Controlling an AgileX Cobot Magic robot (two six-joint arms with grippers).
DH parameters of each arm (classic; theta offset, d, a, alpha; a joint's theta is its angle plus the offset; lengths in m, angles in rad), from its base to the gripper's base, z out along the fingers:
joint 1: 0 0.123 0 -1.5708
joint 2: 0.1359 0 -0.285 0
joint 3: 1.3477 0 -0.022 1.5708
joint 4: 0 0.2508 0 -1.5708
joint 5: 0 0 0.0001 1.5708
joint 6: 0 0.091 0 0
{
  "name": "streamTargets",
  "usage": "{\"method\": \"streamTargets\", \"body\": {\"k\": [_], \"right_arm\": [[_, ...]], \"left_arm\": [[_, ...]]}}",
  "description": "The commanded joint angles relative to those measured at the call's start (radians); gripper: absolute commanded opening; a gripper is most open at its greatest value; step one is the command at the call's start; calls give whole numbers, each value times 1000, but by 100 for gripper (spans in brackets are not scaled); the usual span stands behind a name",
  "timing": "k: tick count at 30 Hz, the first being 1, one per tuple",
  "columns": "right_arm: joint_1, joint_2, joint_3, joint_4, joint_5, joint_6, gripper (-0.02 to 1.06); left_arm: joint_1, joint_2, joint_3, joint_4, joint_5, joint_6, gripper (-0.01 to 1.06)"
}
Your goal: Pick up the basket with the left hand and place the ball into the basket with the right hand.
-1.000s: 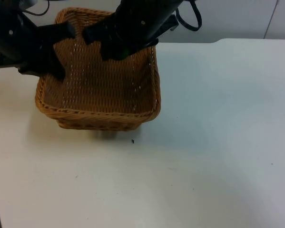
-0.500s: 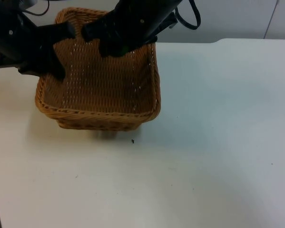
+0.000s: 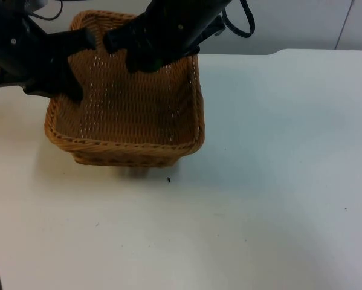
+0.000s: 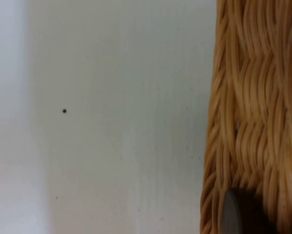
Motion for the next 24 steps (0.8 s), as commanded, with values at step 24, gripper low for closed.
{"method": "streamTargets", "body": {"k": [24], "right_arm": [[5,-3,-4,8,-1,8,38]], "left_arm": [[-2,-18,2,-115,157,-2,0]]}}
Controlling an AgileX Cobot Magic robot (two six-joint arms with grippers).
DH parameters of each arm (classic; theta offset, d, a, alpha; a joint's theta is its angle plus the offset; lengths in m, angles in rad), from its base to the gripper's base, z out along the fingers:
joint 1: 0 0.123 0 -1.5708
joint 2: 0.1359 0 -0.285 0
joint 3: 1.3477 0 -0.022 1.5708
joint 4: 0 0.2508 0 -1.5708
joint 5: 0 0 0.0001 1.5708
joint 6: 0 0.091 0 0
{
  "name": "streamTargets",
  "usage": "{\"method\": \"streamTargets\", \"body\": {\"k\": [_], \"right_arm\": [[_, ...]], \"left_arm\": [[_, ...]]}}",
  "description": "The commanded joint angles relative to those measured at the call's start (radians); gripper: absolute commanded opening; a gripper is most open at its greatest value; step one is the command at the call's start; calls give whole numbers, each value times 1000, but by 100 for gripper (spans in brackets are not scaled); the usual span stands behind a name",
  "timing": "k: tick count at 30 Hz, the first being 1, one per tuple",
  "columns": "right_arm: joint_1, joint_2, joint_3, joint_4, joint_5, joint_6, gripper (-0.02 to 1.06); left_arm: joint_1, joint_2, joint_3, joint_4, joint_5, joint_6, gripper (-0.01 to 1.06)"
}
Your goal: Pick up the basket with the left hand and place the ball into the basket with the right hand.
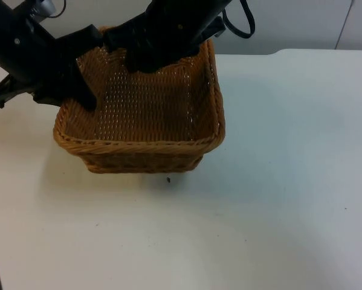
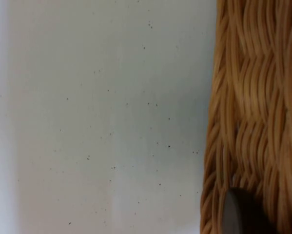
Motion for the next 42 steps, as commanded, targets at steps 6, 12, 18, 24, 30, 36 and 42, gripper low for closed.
{"method": "streamTargets", "body": {"k": [6,12,18,24,30,36,42], "right_arm": [[5,-3,-4,2,2,-1,47],[5,-3,-4,2,2,-5,47],[5,-3,-4,-4,5,-4,47],[5,-3,-4,-5,24,-4,60],[5,-5,-4,-10,48,21,67],[-1,-45,-30,-154,118,21,34],[-33,-122,-129,-403,339,55,0]], "left_arm": [[-2,-18,2,-39,10,-2,0],[-2,-18,2,-39,10,-2,0],[-2,-18,2,-39,10,-2,0],[-2,-18,2,-39,10,-2,0],[-2,-18,2,-39,10,-2,0],[-2,-18,2,-39,10,-2,0],[-2,-18,2,-44,8,-2,0]]}}
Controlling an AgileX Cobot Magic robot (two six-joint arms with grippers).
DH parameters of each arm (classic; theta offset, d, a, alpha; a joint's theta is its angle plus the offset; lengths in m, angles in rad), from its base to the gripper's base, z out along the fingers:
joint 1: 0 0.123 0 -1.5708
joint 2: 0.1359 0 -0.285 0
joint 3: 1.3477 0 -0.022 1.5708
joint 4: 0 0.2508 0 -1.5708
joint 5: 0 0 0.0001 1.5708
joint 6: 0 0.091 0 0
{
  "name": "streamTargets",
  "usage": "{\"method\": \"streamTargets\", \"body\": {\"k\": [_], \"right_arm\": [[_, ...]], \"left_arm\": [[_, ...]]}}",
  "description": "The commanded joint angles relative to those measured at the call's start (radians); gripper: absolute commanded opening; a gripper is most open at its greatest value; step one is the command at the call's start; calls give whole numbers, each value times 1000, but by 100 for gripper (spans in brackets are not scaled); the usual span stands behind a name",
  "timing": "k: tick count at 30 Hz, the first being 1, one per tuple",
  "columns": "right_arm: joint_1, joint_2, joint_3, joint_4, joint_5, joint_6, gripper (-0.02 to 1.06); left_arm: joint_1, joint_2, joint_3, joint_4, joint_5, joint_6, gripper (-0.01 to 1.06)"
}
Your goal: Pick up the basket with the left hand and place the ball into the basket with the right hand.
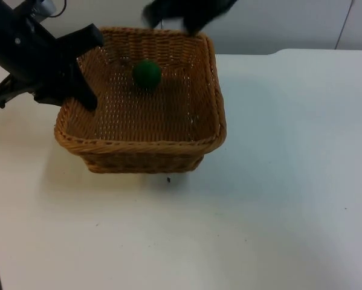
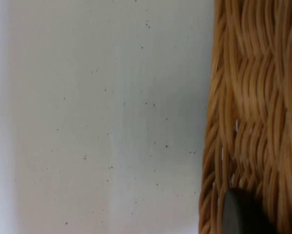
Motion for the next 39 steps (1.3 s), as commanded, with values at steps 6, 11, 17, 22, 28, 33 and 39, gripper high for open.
{"method": "streamTargets", "body": {"k": [6,11,17,22,28,33,39], "right_arm": [[-82,-138,-112,-51,197,11,0],[-138,-270,-115,-61,201,11,0],[-162,-430,-115,-65,228,11,0],[-162,-473,-110,-63,268,11,0],[-162,-471,-110,-63,320,11,0],[-162,-471,-110,-56,320,11,0],[-162,-471,-110,-56,320,11,0]], "left_arm": [[-2,-18,2,-34,-14,-2,0],[-2,-18,2,-34,-23,-2,0],[-2,-18,2,-38,-78,-2,0],[-2,-18,2,-40,-68,1,0],[-4,-16,2,-36,-42,62,0],[-4,-10,2,-40,-40,79,0],[-4,29,2,-40,-40,79,0]]}}
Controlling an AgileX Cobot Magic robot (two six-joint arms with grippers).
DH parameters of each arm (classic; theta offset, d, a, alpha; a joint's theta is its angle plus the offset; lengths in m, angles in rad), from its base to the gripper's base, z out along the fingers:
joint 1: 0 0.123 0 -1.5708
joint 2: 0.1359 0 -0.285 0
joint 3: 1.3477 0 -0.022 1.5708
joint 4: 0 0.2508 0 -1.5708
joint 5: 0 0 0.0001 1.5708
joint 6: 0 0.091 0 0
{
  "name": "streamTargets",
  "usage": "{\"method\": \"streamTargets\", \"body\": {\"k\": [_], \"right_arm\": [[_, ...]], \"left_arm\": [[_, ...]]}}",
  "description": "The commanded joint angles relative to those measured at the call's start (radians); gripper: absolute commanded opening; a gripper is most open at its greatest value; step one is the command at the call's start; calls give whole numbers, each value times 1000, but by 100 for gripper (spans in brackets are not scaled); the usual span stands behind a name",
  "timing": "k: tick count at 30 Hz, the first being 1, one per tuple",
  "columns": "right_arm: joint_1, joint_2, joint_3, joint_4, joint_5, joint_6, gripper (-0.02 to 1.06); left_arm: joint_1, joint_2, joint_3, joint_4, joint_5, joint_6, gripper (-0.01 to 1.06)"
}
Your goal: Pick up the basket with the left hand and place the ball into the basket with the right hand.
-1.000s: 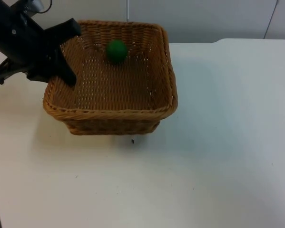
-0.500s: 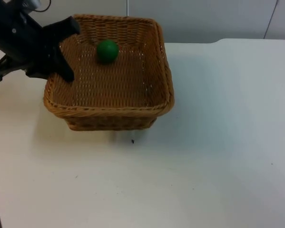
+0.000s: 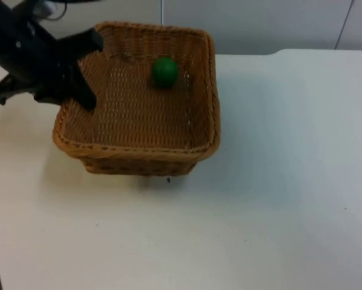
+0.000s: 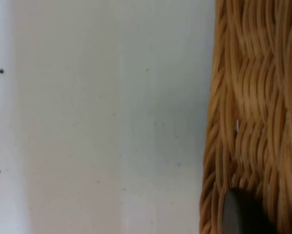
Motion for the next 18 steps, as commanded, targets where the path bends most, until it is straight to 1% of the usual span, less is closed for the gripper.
{"method": "streamTargets", "body": {"k": [1,4,8,11,18], "right_arm": [[-3,-4,-3,4,0,1,0],[-3,-4,-3,4,0,1,0],[-3,-4,-3,4,-7,1,0],[-3,-4,-3,4,-6,1,0],[-3,-4,-3,4,-9,3,0]], "left_arm": [[-4,13,2,-30,7,4,0],[-4,44,2,-33,7,6,0],[-4,90,2,-92,-7,78,0],[-4,108,2,-121,-15,104,0],[-4,148,2,-134,-6,107,0]]}}
